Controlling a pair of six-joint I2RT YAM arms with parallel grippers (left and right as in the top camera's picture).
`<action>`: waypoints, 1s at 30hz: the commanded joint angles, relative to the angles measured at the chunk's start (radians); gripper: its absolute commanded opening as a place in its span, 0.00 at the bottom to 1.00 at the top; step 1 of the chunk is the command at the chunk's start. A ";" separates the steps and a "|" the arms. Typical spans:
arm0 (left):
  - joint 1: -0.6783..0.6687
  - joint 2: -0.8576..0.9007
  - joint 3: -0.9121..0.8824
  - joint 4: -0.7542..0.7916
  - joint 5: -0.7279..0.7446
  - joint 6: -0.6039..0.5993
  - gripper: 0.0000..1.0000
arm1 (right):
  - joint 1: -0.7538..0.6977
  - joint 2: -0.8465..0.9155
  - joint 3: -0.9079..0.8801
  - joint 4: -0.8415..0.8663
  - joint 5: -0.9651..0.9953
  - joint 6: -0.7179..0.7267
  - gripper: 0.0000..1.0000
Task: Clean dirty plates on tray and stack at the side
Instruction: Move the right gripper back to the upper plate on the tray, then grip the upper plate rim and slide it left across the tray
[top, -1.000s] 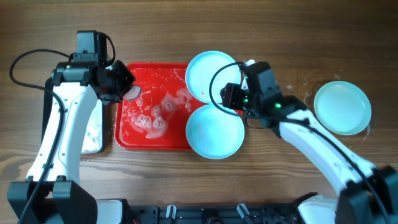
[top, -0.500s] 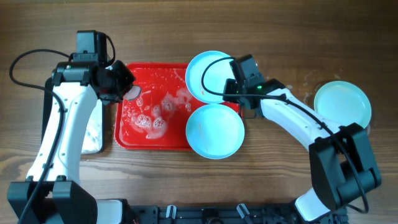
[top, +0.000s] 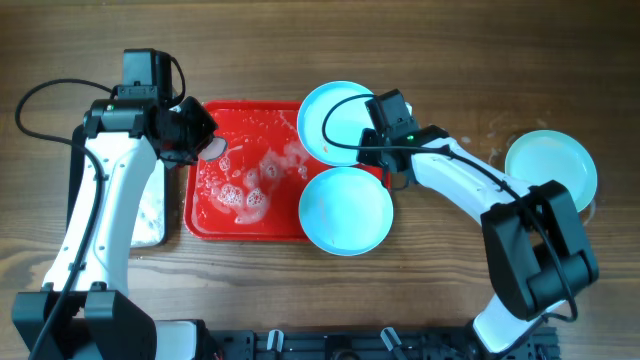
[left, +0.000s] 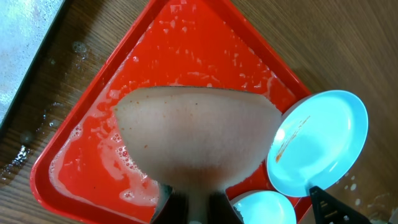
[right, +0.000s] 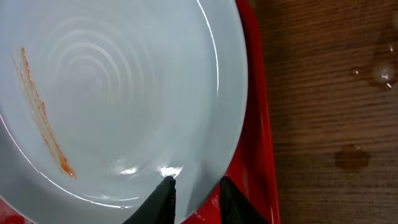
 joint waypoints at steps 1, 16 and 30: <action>-0.003 0.007 -0.006 0.006 0.000 0.016 0.04 | -0.005 0.061 0.069 0.005 0.021 -0.032 0.25; -0.003 0.007 -0.006 0.008 -0.023 0.017 0.04 | -0.022 0.114 0.139 -0.029 0.023 -0.334 0.36; -0.003 0.007 -0.006 0.002 -0.022 0.016 0.04 | -0.026 0.167 0.139 0.146 0.086 -0.475 0.38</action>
